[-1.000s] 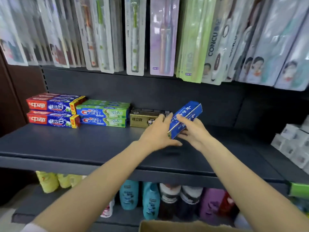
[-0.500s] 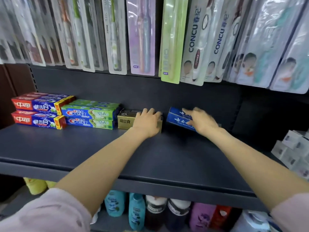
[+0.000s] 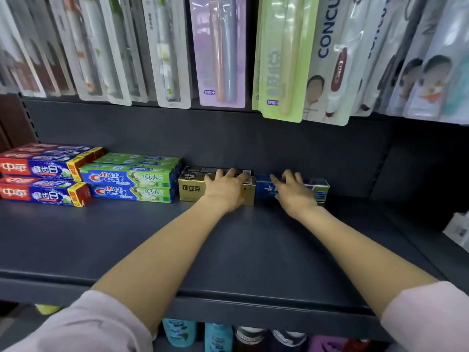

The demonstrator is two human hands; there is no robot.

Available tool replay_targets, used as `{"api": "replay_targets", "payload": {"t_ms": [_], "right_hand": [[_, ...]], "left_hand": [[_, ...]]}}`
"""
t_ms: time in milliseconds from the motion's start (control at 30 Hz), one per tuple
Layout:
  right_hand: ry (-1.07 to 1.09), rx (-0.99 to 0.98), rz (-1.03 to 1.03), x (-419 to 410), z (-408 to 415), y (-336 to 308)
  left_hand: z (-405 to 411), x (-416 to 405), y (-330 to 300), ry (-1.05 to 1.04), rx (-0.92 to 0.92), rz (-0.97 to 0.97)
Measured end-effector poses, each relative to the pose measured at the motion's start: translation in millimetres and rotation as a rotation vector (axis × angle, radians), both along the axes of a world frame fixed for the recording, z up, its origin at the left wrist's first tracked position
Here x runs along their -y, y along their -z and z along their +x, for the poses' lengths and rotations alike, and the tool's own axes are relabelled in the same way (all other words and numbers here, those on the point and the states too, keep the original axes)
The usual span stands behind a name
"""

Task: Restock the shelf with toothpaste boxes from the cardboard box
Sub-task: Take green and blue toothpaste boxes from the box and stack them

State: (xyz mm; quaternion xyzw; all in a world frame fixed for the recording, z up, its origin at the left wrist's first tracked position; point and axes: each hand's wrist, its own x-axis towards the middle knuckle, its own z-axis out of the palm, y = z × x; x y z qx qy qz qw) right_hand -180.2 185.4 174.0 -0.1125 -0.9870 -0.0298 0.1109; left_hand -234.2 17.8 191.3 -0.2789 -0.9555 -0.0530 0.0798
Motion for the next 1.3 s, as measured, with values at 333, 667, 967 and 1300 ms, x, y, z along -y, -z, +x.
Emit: {"api": "replay_targets", "payload": {"t_ms": [333, 667, 967, 1300], "right_hand": [[-0.062, -0.045, -0.348, 16, 47, -24], [-0.234, -0.168, -0.621, 32, 223, -22], [-0.204, 0.157, -0.542, 19, 348, 70], [-0.043, 0.622, -0.518, -3, 384, 229]], "left_hand": [[48, 3, -10, 0.042, -0.170, 0.154], [199, 19, 9, 0.168, 0.144, 0.601], [319, 6, 93, 0.099, 0.418, 0.358], [347, -7, 235, -0.067, 0.723, 0.028]]}}
